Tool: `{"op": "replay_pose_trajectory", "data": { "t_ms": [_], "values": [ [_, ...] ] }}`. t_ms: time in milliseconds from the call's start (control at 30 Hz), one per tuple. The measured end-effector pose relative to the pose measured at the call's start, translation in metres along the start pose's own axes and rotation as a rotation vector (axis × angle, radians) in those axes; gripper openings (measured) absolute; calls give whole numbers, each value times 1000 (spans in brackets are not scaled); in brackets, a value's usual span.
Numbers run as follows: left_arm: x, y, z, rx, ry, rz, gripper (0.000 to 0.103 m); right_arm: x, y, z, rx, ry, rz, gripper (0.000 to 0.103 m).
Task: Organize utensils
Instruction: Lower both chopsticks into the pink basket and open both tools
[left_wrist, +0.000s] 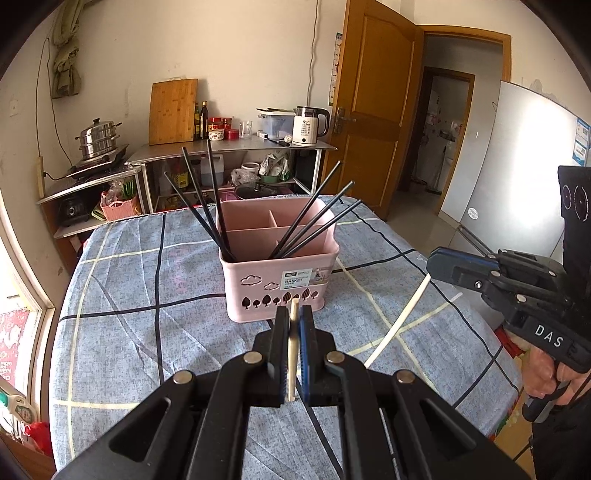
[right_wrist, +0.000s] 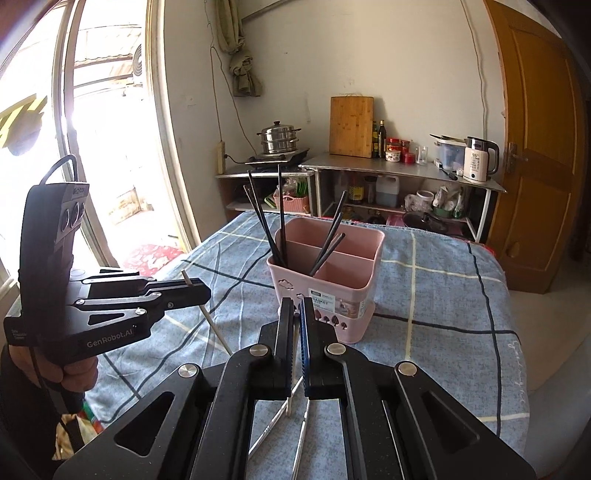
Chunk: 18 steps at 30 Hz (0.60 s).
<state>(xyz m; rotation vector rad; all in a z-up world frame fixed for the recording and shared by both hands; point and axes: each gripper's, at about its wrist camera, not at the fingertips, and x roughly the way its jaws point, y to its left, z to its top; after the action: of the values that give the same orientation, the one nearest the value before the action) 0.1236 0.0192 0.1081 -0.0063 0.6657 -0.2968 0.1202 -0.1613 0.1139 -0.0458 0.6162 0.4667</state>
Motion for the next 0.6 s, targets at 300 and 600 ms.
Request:
{"op": "replay_pose_trajectory", "data": {
  "t_ms": [300, 600],
  "values": [
    [-8, 0, -3, 10, 3, -3, 6, -9, 4, -3, -34, -3, -15, 3],
    [-24, 5, 13, -2, -42, -18, 6, -18, 9, 16, -46, -60, -11, 3]
  ]
}}
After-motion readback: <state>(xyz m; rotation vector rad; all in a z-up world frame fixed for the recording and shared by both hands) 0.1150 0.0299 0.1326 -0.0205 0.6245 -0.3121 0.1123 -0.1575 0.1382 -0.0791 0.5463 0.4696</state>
